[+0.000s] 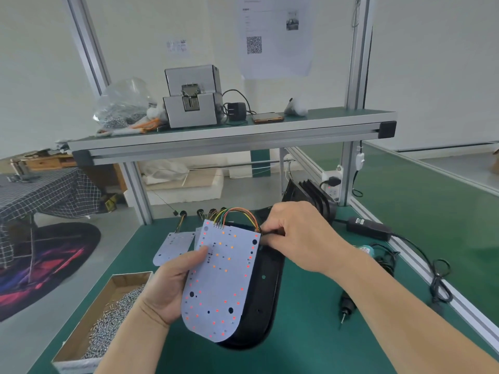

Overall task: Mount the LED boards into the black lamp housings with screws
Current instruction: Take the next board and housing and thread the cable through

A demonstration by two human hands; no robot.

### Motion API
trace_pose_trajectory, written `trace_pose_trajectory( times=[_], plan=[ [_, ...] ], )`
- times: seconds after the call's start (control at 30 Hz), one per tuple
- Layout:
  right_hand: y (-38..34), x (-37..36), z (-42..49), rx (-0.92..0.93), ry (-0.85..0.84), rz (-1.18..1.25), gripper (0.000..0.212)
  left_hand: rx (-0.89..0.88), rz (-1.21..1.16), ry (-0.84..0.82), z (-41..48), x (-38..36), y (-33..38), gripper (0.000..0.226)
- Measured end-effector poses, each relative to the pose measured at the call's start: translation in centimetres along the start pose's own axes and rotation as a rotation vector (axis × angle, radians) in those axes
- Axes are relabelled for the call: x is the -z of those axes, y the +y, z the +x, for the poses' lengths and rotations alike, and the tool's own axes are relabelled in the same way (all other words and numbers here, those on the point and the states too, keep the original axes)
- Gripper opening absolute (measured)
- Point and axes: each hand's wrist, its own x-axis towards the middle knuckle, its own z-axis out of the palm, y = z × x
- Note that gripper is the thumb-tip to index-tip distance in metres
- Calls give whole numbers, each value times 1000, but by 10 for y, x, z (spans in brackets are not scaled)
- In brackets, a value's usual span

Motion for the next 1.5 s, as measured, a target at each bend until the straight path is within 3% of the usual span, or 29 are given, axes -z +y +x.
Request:
trace_pose_trajectory(
  times=[0.17, 0.27, 0.37, 0.43, 0.53, 0.63, 0.7, 0.8, 0.87, 1.0, 1.13, 1.3, 1.43, 1.5],
  plan=[
    [1, -14, -8, 29, 29, -115, 17, -43, 226, -27, -11, -14, 8, 36],
    [1, -16, -13, 97, 151, -200, 10, -59, 346, -95, -18, -22, 13, 49],
    [3, -17, -20, 134, 282, -170, 11, -84, 404, -176, -28, -27, 12, 44],
    [2, -18, -27, 80, 251, 50, 19, -108, 459, -188, -35, -29, 12, 45],
    [4, -13, -36, -109, 62, 284, 37, -143, 563, -223, -44, -30, 9, 45],
    [2, -14, -42, -43, -18, 106, 14, -157, 693, -266, -56, -39, 4, 24],
    [-3, -20, -47, -30, 12, 4, 2, -192, 768, -272, -59, -41, 1, 25],
    [-3, -29, -49, -73, 59, 9, 18, -251, 922, -305, -59, -43, -7, 39],
    [-1, -33, -50, -81, 40, 41, 28, -257, 987, -327, -61, -45, -12, 36],
    [3, -39, -51, -78, 12, 115, 26, -239, 963, -330, -61, -39, -14, 37],
    [7, -42, -58, -66, -72, 332, 2, -163, 788, -303, -58, -32, -9, 30],
    [7, -48, -65, -159, -150, 468, 25, -148, 758, -305, -56, -25, -11, 32],
    [8, -49, -66, -182, -164, 494, 10, -169, 769, -331, -56, -26, -12, 37],
    [11, -44, -65, -172, -245, 505, 13, -174, 795, -351, -57, -28, -11, 41]
  ],
)
